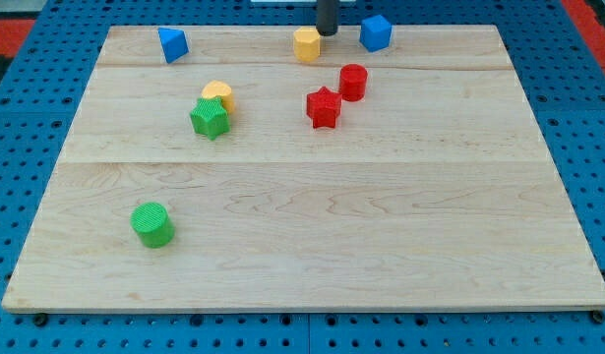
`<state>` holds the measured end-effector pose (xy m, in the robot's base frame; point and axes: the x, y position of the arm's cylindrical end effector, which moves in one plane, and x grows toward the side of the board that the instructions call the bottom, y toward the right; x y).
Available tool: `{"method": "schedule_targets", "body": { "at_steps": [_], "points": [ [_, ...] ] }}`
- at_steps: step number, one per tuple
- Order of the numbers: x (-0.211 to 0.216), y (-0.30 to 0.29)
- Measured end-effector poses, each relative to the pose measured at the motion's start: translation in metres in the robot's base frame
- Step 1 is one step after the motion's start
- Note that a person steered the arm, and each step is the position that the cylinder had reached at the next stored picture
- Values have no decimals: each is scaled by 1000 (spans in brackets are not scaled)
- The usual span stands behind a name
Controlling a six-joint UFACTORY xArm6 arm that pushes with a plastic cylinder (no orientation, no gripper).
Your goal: Slide the blue cube to the right side
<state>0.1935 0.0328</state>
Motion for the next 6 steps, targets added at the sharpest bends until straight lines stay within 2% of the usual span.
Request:
{"method": "schedule_targets", "body": {
  "at_steps": [1, 2, 5, 6],
  "points": [
    [1, 28],
    [2, 83],
    [21, 83],
    [45, 70]
  ]
}}
